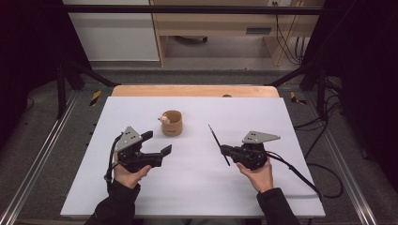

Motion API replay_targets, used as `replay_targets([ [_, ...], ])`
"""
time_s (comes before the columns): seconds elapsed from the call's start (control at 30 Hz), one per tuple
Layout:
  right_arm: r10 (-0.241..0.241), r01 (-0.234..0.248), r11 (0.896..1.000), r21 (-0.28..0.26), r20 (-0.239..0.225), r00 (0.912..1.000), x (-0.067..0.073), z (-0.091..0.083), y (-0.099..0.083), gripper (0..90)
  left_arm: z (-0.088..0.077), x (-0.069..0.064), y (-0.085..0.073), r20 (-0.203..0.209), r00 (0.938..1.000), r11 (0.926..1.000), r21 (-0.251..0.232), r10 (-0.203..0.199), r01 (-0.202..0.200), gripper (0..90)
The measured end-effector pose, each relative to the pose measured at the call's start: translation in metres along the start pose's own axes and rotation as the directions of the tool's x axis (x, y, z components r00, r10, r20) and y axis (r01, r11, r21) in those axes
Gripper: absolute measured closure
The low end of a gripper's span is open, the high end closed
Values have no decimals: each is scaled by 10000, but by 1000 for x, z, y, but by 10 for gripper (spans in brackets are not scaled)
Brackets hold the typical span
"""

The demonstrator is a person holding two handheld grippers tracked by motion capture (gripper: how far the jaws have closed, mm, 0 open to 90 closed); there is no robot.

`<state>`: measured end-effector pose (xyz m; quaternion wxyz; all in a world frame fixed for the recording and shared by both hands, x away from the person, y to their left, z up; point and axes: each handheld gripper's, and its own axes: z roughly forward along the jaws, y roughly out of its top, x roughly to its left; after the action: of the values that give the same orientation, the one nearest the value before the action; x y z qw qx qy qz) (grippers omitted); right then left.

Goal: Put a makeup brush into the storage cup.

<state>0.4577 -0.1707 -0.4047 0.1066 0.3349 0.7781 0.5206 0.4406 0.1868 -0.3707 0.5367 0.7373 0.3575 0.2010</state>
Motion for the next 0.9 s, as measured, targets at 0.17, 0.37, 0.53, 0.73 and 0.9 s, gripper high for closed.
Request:
replay_targets([
  [0.17, 73, -75, 9994, -341, -49, 10000, 2, 0, 1, 858, 11, -8, 7, 178, 9998, 9998, -181, -15, 19, 124],
  [0.37, 80, -88, 9983, -582, -143, 9999, 3, -1, 2, 859, 20, -16, 15, 343, 9994, 9994, -336, -26, 37, 125],
  [0.53, 36, -45, 9981, -619, -140, 9999, 3, 0, 2, 859, 25, -21, 20, 412, 9991, 9992, -394, 14, 2, 130],
  [0.73, -122, 105, 9970, -772, -217, 9997, 8, 2, 4, 858, 32, -26, 24, 506, 9987, 9988, -486, -90, 115, 140],
  [0.9, -136, 110, 9966, -820, -310, 9994, 11, 4, 4, 858, 40, -31, 25, 696, 9972, 9981, -537, -258, 295, 152],
])
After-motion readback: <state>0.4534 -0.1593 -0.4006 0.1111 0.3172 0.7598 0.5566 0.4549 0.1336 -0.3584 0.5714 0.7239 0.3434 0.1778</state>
